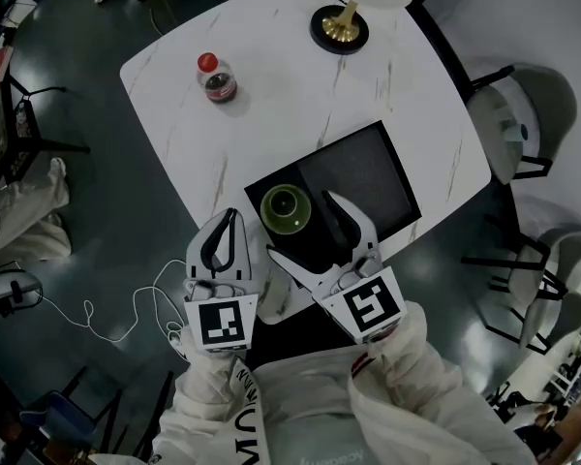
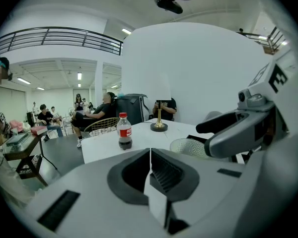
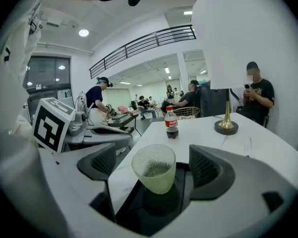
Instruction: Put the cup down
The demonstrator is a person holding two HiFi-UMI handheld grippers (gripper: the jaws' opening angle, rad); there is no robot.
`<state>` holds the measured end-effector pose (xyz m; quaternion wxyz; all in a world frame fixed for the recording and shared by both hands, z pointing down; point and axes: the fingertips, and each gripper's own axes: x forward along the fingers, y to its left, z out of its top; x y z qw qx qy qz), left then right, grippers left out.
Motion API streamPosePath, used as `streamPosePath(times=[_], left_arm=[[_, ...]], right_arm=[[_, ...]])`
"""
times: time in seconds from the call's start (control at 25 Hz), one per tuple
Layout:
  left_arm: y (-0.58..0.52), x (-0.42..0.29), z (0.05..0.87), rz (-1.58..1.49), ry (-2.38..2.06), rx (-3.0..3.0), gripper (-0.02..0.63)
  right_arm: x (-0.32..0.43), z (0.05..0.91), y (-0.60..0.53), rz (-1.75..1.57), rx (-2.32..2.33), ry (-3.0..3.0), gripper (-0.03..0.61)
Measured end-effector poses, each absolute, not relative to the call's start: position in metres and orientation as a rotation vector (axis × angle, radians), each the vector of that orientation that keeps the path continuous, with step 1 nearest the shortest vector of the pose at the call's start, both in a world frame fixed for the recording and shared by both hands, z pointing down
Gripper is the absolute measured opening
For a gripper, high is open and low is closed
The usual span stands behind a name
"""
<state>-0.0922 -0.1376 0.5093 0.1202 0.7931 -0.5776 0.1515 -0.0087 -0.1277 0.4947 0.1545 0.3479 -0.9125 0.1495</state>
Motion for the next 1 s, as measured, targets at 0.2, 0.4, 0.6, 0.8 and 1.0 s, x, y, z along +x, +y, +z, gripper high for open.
streamPosePath(times=[0.2, 0.4, 0.6, 0.8, 1.0], left_arm=[[-0.142, -0.097, 0.488, 0.454, -1.699, 2.343, 0.015], [-0.145, -0.097, 0.469, 0.451, -1.704, 2.371, 0.015], [-0.144, -0.098, 0.451, 0.486, -1.697, 2.391, 0.015], [-0.143, -0.097, 0.429, 0.472, -1.705, 2.416, 0.015], [-0.142, -0.092, 0.410, 0.461, -1.712, 2.442, 0.015]], right_arm=[[-0.008, 0.467, -0.134, 0.386, 1.019, -2.628, 0.465], [-0.003, 0.449, -0.136, 0.390, 1.037, -2.620, 0.463], [0.006, 0.431, -0.139, 0.373, 1.084, -2.605, 0.440], [0.013, 0.409, -0.141, 0.343, 1.123, -2.589, 0.432], [0.017, 0.397, -0.140, 0.355, 1.140, -2.592, 0.355]])
